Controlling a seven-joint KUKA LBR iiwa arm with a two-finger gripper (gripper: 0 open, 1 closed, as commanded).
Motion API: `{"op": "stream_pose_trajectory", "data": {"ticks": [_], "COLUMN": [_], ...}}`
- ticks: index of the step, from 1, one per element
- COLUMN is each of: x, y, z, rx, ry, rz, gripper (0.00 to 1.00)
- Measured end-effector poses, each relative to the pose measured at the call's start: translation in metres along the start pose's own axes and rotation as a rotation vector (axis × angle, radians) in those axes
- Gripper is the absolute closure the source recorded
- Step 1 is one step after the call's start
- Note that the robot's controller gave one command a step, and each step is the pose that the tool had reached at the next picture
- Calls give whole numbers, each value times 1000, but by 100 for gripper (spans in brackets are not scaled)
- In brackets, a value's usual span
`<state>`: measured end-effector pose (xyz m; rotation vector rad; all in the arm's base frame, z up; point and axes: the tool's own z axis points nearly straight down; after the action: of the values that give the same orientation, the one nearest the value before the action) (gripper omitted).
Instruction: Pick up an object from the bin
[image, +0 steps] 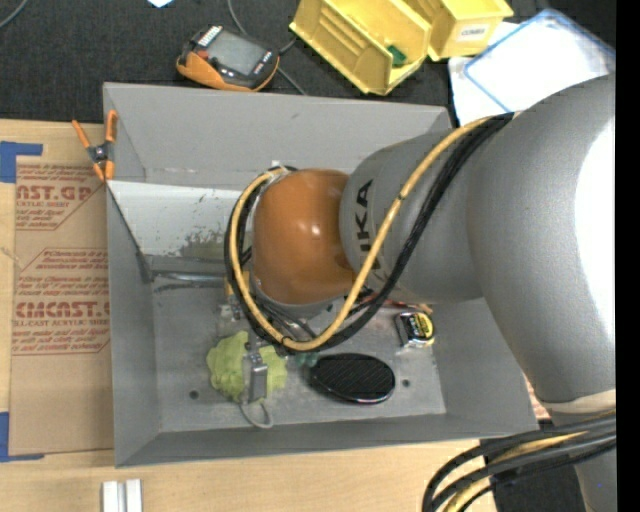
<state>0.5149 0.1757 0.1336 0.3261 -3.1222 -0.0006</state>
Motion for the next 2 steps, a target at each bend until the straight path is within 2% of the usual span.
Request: {"op": "stream_pose_trajectory", "data": {"ticks": [1, 2], "x": [-7, -1], "y": [17, 15], "z": [-16, -42], "rx": [-3, -1], "ry": [-7, 6], "rz": [24, 19], "gripper": [0, 0]}}
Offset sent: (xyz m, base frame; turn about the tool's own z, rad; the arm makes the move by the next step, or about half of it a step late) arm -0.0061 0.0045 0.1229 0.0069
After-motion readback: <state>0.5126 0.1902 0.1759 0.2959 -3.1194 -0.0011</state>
